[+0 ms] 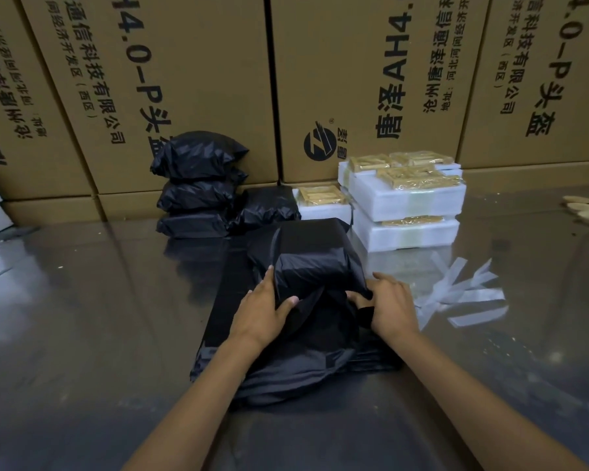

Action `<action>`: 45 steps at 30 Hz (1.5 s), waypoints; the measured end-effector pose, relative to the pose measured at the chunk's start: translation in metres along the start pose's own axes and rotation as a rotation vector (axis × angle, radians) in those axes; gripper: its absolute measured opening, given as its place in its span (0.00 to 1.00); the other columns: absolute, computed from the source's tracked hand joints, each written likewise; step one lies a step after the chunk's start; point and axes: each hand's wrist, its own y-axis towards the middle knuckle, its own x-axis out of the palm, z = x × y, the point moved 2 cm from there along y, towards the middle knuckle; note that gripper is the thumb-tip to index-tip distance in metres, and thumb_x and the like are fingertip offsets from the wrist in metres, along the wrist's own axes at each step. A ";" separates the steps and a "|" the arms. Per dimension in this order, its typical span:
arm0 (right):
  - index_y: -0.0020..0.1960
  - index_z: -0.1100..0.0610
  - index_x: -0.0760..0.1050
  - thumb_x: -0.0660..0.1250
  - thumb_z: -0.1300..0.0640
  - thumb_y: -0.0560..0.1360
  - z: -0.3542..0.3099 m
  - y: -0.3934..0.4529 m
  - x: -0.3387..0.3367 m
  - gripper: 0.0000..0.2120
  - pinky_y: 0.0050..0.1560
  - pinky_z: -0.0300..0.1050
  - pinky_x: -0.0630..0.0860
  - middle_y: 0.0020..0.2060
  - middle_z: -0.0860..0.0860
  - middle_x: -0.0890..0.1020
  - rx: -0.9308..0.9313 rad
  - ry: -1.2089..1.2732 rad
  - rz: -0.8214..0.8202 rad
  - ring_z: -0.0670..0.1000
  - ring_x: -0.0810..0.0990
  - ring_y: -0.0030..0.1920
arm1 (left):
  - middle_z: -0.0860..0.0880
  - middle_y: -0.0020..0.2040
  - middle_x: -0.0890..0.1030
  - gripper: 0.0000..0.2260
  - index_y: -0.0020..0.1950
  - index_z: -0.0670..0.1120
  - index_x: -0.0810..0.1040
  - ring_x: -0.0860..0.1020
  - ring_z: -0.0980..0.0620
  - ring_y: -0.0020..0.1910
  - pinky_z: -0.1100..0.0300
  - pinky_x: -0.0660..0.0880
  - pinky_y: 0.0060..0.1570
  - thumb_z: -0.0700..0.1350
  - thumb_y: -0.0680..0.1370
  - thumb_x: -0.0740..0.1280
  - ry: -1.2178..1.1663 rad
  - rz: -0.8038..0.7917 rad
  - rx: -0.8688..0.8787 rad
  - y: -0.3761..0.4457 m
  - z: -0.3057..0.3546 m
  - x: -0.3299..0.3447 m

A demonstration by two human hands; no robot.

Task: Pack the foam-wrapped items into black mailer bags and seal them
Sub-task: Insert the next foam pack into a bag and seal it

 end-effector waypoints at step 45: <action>0.52 0.56 0.81 0.63 0.55 0.80 0.000 0.005 -0.057 0.08 0.53 0.46 0.72 0.49 0.54 0.82 0.241 0.388 -0.180 0.55 0.78 0.54 | 0.44 0.45 0.81 0.10 0.46 0.48 0.75 0.78 0.39 0.49 0.52 0.72 0.42 0.53 0.82 0.61 -0.169 0.347 -0.190 -0.020 0.007 -0.032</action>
